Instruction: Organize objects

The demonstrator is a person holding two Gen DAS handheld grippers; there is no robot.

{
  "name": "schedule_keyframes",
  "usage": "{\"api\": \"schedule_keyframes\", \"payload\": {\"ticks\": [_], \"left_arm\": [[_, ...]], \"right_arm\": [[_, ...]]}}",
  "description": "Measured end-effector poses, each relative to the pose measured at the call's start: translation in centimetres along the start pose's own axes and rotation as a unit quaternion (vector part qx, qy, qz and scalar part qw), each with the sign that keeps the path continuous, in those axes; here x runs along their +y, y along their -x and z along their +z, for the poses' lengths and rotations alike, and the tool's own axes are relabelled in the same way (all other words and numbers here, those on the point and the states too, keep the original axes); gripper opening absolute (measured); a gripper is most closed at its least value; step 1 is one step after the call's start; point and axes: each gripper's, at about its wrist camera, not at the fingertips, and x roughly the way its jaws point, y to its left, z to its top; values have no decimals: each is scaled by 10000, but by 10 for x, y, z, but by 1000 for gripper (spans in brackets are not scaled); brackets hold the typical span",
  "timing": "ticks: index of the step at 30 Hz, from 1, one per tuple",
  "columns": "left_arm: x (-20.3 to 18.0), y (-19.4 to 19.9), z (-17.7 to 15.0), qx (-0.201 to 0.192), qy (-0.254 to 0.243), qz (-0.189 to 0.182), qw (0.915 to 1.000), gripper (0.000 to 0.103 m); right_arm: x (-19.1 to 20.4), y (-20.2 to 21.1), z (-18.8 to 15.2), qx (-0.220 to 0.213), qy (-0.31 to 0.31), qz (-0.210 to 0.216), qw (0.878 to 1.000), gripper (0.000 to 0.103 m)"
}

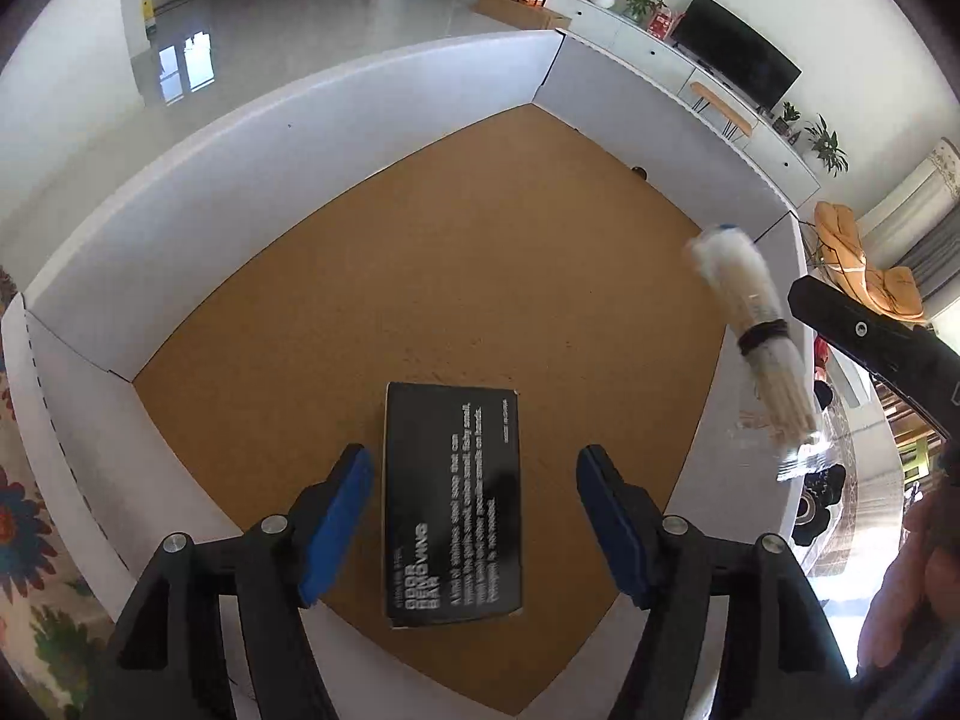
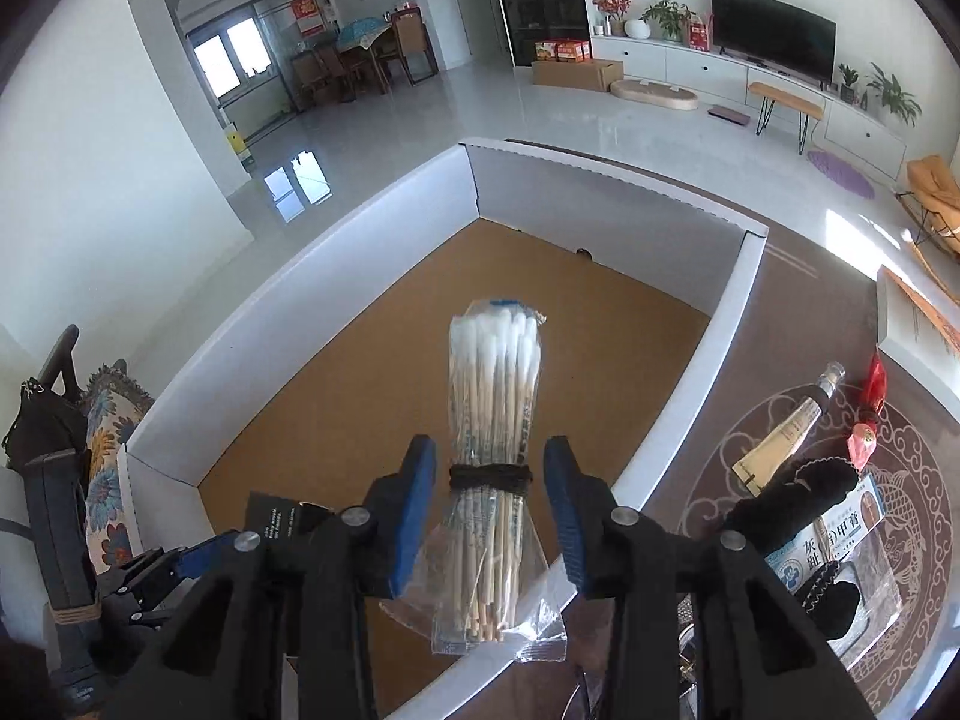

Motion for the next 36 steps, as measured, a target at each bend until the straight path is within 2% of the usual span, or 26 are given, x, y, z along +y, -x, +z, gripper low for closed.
{"api": "schedule_keyframes", "payload": {"ticks": [1, 3, 6, 8, 9, 10, 12, 16, 19, 21, 24, 25, 27, 31, 36], "left_arm": [[-1, 0, 1, -16, -52, 99, 9999, 80], [-3, 4, 0, -108, -79, 182, 9997, 83], [-4, 12, -6, -322, -49, 22, 9995, 83], [-9, 24, -16, -631, -84, 47, 9980, 83], [-13, 30, -22, -805, -106, 58, 9967, 83], [-18, 38, -30, -959, -140, 13, 9953, 83], [-31, 49, -45, -1199, -236, -182, 9923, 83], [-72, 71, -80, -1612, -709, -611, 9825, 83], [-111, 88, -117, -1823, -1266, -990, 9700, 83], [-134, 94, -144, -1838, -1656, -1367, 9592, 86], [-166, 90, -185, -1634, -2087, -1798, 9473, 103], [-176, 83, -197, -1517, -2237, -1846, 9449, 103], [-195, 68, -220, -1274, -2605, -1777, 9404, 103], [-211, 43, -251, -1069, -3041, -1565, 9336, 103], [-213, 27, -270, -1069, -3364, -1289, 9267, 103]], "right_arm": [[1, -1, -1, -39, 28, -83, 10000, 71], [1, 5, -5, -210, 95, -194, 9995, 81], [-7, 27, -12, -427, 167, -270, 9986, 85], [-15, 47, -21, -693, 165, -346, 9969, 86], [-21, 58, -27, -844, 144, -414, 9955, 90], [-27, 68, -34, -961, 110, -507, 9940, 98], [-43, 89, -51, -1191, 23, -716, 9903, 102], [-79, 122, -101, -1464, -71, -1325, 9803, 102], [-117, 138, -153, -1508, -345, -1827, 9709, 103], [-146, 141, -188, -1355, -539, -2166, 9653, 103], [-184, 138, -240, -895, -755, -2648, 9572, 103], [-196, 137, -256, -717, -857, -2744, 9551, 103], [-218, 136, -284, -478, -1156, -2790, 9521, 103], [-236, 144, -322, -439, -1513, -2816, 9465, 103], [-237, 141, -337, -379, -1577, -2762, 9473, 103]]}}
